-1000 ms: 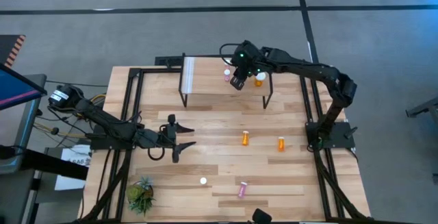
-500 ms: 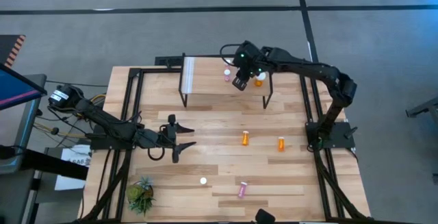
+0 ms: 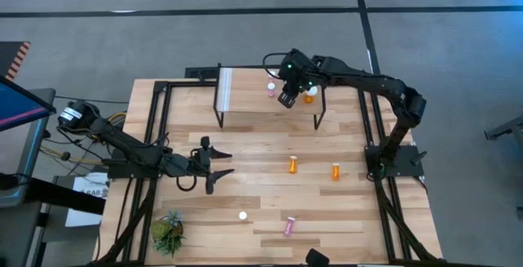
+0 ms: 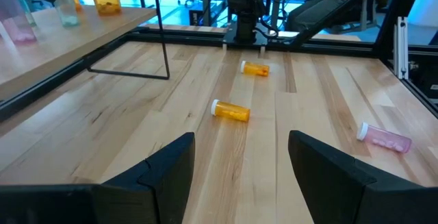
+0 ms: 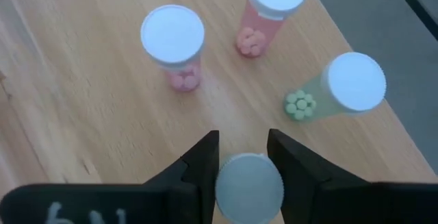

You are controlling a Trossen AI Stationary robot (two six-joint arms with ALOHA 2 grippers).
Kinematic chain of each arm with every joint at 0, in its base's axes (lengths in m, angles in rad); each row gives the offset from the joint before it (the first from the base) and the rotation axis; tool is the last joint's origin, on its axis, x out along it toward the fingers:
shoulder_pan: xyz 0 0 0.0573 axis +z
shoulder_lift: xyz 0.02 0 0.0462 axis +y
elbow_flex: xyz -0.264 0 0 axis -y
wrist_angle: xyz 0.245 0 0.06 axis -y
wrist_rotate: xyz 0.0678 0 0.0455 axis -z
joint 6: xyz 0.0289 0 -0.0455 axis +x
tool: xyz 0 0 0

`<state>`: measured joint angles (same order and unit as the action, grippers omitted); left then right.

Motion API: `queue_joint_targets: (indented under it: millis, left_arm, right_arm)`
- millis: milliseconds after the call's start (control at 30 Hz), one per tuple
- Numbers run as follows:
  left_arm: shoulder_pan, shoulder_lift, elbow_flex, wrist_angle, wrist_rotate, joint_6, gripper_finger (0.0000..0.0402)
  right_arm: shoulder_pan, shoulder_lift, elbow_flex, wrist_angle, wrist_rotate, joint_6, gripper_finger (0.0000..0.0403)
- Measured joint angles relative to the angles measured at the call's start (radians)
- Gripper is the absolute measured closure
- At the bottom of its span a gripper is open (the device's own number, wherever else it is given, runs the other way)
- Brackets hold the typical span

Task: Pick and place medicine bottles onto shelf by color
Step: Adjust the small green pill bottle on the shelf, then put the small pink pill bottle on the shelf aligned with the other small pink pill bottles

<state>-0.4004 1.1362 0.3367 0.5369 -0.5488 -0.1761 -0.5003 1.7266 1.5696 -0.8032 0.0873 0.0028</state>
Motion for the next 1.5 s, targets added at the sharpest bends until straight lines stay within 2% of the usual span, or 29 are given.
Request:
queue_joint_targets:
  millis: [167,833,1167,1500]
  left_arm:
    - [0.000,0.000,0.000,0.000,0.000,0.000,0.0177]
    - [0.000,0.000,0.000,0.000,0.000,-0.001,0.0177]
    - [0.000,0.000,0.000,0.000,0.000,0.000,0.0177]
    - [0.000,0.000,0.000,0.000,0.000,0.001,0.0177]
  right_arm:
    - [0.000,0.000,0.000,0.017,0.000,-0.001,0.0274]
    - [0.008,0.029,0.001,0.082,-0.011,0.008,0.0263]
    - [0.007,0.023,0.000,0.075,-0.011,0.012,0.0234]
    - [0.010,0.023,0.000,0.085,-0.011,0.000,0.0173]
